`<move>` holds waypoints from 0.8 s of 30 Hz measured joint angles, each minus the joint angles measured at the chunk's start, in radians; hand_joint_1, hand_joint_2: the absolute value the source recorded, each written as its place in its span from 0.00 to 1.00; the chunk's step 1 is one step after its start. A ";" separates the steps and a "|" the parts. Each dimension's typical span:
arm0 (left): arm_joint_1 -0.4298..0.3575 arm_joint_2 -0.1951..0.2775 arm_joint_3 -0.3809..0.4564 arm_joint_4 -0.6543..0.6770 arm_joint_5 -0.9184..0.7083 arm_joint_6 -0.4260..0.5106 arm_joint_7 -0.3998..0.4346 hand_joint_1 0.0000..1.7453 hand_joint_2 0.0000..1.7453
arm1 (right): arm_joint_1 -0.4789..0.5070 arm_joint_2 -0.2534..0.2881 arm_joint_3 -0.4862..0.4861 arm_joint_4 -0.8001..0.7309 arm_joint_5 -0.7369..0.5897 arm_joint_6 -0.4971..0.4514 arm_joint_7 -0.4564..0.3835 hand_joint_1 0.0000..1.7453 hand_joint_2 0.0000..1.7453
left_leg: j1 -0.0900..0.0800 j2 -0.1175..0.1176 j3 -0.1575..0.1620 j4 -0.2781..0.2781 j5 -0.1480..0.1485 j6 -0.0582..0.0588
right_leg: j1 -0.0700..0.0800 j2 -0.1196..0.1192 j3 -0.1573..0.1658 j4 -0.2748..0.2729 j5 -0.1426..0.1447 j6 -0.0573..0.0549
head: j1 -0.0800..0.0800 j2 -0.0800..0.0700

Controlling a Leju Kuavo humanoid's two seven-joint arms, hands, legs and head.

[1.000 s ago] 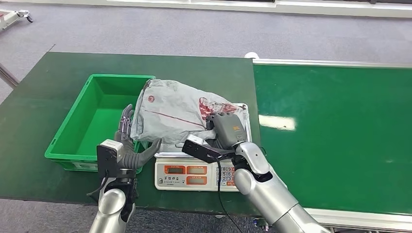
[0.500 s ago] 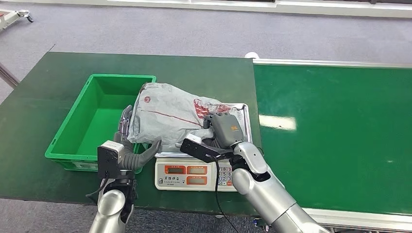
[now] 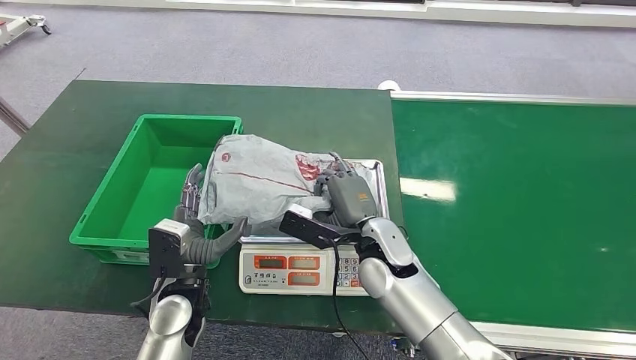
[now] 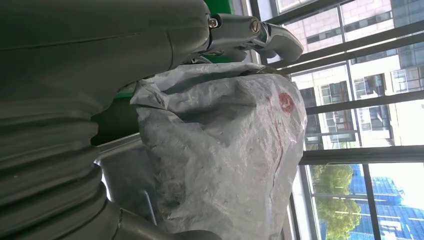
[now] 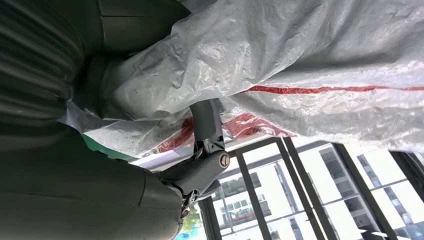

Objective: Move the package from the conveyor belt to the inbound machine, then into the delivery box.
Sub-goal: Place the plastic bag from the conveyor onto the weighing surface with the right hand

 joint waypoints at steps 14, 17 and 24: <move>-0.001 0.005 0.013 -0.026 -0.043 0.121 -0.004 0.00 1.00 | 0.058 -0.037 -0.196 -0.020 -0.465 0.092 -0.152 0.00 1.00 | 0.000 0.000 0.000 0.000 0.000 0.000 | 0.000 0.000 0.000 0.000 0.000 0.000 | 0.000 0.000; 0.000 0.009 0.036 -0.034 -0.007 0.142 -0.017 0.00 1.00 | 0.096 -0.049 -0.224 -0.070 -0.494 0.052 -0.190 0.00 1.00 | 0.000 0.000 0.000 0.000 0.000 0.000 | 0.000 0.000 0.000 0.000 0.000 0.000 | 0.000 0.000; 0.007 0.019 0.113 -0.068 0.077 0.170 -0.055 0.00 1.00 | 0.198 -0.057 -0.287 -0.197 -0.613 0.016 -0.263 0.00 1.00 | 0.000 0.000 0.000 0.000 0.000 0.000 | 0.000 0.000 0.000 0.000 -0.001 -0.001 | 0.000 0.000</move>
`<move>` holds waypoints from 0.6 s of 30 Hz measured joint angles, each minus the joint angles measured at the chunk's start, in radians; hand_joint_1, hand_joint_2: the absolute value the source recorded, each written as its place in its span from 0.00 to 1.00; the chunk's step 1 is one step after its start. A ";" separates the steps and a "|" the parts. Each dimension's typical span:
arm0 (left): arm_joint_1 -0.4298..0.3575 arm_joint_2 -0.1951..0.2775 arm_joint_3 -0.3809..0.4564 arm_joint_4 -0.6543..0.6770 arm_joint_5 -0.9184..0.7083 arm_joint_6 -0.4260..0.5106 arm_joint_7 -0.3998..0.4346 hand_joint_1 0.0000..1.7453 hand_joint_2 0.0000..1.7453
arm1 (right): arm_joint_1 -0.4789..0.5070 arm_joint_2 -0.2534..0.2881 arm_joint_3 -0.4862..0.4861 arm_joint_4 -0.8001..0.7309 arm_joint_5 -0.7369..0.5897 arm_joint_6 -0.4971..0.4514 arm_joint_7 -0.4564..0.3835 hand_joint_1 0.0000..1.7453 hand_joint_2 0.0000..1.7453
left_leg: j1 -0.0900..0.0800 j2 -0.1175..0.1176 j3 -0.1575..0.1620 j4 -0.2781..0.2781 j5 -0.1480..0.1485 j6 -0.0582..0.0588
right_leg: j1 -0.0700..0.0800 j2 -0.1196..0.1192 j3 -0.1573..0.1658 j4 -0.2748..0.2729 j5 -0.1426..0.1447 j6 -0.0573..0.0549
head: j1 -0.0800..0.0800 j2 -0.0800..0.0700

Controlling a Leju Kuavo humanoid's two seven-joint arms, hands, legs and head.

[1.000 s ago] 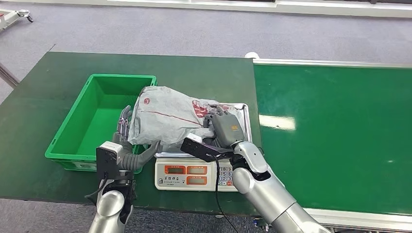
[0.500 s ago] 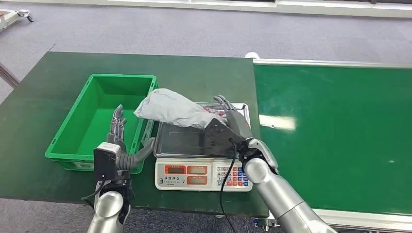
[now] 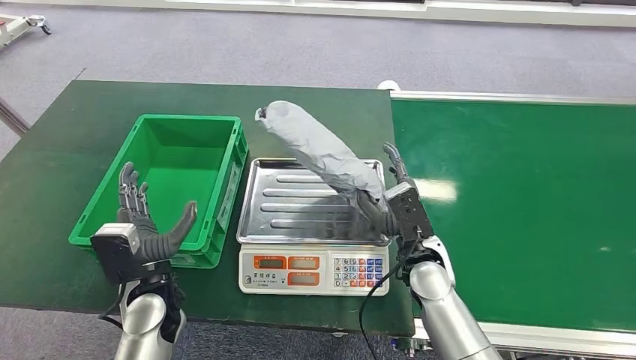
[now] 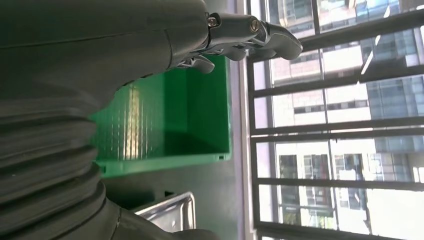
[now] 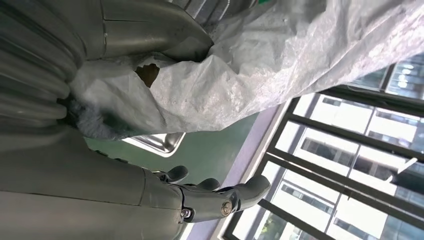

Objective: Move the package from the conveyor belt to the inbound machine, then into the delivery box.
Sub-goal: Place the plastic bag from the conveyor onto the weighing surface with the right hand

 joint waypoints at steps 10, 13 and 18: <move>0.004 0.006 0.038 -0.018 0.068 -0.038 -0.019 0.00 1.00 | 0.037 0.000 -0.027 -0.054 -0.053 0.005 -0.035 0.00 1.00 | 0.000 0.000 0.000 0.000 0.000 0.000 | 0.000 0.000 0.000 0.000 0.000 0.000 | 0.000 0.000; 0.001 0.010 0.044 -0.022 0.073 -0.060 -0.029 0.00 1.00 | 0.050 -0.001 -0.030 -0.067 -0.082 0.021 -0.040 0.00 1.00 | 0.000 0.000 0.000 0.000 0.000 0.000 | 0.000 0.000 0.000 0.000 0.000 0.000 | 0.000 0.000; -0.017 0.013 0.042 -0.033 -0.010 -0.027 -0.047 0.00 1.00 | 0.072 -0.001 -0.030 -0.079 -0.087 0.033 -0.041 0.00 1.00 | 0.000 0.000 0.000 0.000 0.000 0.000 | 0.000 0.000 0.000 0.000 0.000 0.000 | 0.000 0.000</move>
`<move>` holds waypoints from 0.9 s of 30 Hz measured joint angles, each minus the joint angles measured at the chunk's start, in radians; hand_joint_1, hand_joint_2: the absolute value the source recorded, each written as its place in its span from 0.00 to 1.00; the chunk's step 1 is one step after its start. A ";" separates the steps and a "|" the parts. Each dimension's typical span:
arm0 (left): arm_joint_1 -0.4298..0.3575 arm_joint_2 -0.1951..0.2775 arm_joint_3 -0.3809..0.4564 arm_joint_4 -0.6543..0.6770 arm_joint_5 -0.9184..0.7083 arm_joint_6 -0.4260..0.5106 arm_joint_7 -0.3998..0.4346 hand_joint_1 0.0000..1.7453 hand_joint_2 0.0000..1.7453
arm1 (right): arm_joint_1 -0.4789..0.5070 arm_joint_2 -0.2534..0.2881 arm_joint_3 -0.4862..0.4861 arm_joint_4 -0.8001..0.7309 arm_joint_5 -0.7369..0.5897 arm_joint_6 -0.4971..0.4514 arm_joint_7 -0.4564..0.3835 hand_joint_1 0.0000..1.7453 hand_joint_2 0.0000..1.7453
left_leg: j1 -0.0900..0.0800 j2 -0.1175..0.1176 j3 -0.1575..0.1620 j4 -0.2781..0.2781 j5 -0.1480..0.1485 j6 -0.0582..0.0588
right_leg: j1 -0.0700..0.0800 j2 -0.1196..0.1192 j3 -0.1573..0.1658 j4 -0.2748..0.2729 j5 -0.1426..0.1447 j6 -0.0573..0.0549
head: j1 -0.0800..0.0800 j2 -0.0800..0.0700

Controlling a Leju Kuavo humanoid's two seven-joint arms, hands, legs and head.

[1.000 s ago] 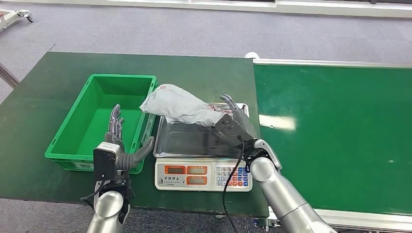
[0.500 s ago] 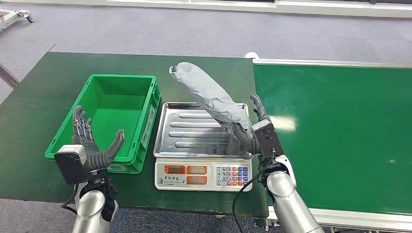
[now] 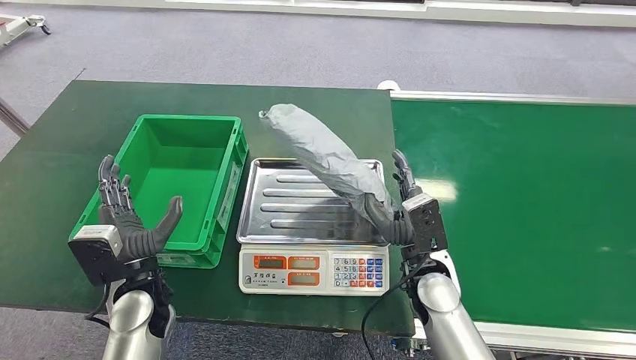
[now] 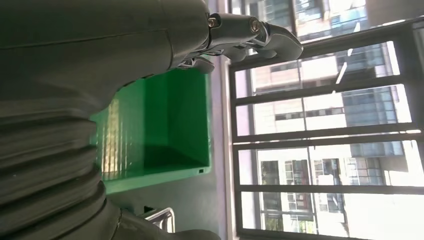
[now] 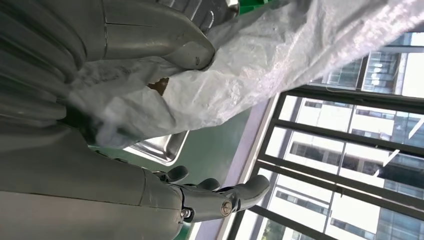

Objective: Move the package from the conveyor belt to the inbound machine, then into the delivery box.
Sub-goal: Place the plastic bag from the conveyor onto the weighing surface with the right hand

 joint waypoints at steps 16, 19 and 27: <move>-0.023 0.011 -0.123 -0.068 -0.162 0.022 0.047 0.00 1.00 | -0.171 -0.003 0.087 0.225 0.486 0.111 0.211 0.00 1.00 | 0.000 0.001 0.000 0.000 0.002 0.000 | 0.000 0.000 0.001 0.000 0.002 0.000 | 0.000 0.000; -0.019 0.011 -0.125 -0.070 -0.147 0.010 0.043 0.00 1.00 | -0.210 -0.003 0.091 0.281 0.494 0.126 0.213 0.00 1.00 | 0.000 0.000 0.000 0.000 0.002 0.000 | 0.000 0.000 0.001 0.000 0.002 0.000 | 0.000 0.000; -0.019 0.012 -0.133 -0.071 -0.144 0.005 0.042 0.00 1.00 | -0.239 -0.004 0.091 0.357 0.455 0.200 0.193 0.00 1.00 | 0.000 0.000 0.000 0.000 0.001 0.000 | 0.000 0.000 0.000 0.000 0.002 0.000 | 0.000 0.000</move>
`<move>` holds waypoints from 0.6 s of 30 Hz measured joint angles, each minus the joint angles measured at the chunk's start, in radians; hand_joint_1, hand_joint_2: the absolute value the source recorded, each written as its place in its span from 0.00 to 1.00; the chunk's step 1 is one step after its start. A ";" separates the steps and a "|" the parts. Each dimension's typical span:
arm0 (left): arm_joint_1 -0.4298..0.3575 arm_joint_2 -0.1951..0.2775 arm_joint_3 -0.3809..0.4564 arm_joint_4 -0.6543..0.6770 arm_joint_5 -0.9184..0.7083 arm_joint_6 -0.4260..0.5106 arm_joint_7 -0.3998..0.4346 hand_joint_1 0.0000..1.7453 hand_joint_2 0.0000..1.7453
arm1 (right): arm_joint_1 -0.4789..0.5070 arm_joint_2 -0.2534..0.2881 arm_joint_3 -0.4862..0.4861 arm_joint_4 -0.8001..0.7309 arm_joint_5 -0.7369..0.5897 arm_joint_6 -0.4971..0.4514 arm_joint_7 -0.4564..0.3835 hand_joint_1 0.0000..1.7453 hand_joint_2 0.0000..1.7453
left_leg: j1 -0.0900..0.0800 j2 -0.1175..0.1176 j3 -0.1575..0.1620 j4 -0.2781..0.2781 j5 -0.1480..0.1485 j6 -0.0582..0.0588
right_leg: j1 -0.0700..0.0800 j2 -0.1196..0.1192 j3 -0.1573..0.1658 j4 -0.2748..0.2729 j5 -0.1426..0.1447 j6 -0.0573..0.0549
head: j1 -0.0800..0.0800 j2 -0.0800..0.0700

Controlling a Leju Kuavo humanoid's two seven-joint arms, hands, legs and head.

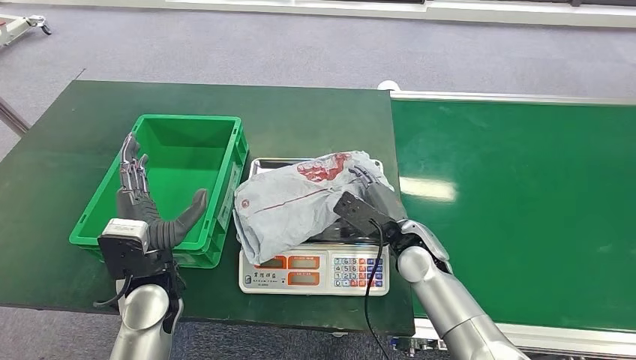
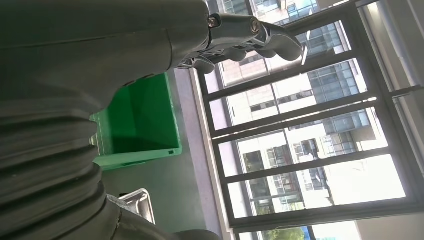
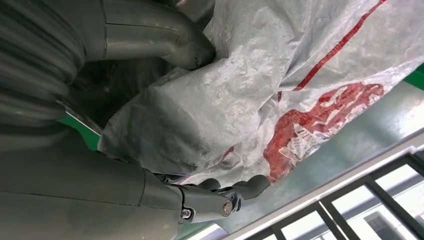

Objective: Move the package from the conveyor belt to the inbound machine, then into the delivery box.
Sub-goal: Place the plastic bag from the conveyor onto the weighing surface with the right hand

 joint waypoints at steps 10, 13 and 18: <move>-0.041 0.027 -0.061 0.068 -0.155 -0.041 0.045 0.00 1.00 | 0.044 -0.007 -0.040 -0.021 -0.393 0.242 -0.243 0.00 1.00 | 0.000 0.001 0.000 0.000 0.000 0.000 | 0.000 0.000 -0.001 0.000 0.000 0.000 | 0.000 0.000; -0.066 0.032 -0.077 0.088 -0.172 -0.051 0.048 0.00 1.00 | 0.061 -0.010 -0.041 -0.035 -0.425 0.278 -0.255 0.00 1.00 | 0.000 0.002 0.001 0.000 0.000 0.000 | 0.000 0.001 -0.001 0.000 0.000 0.000 | 0.000 0.000; -0.079 0.037 -0.086 0.099 -0.176 -0.054 0.051 0.00 1.00 | 0.095 -0.015 -0.041 -0.082 -0.439 0.295 -0.262 0.00 1.00 | 0.000 0.002 0.000 0.000 0.000 0.000 | 0.000 0.001 -0.001 0.000 0.000 0.000 | 0.000 0.000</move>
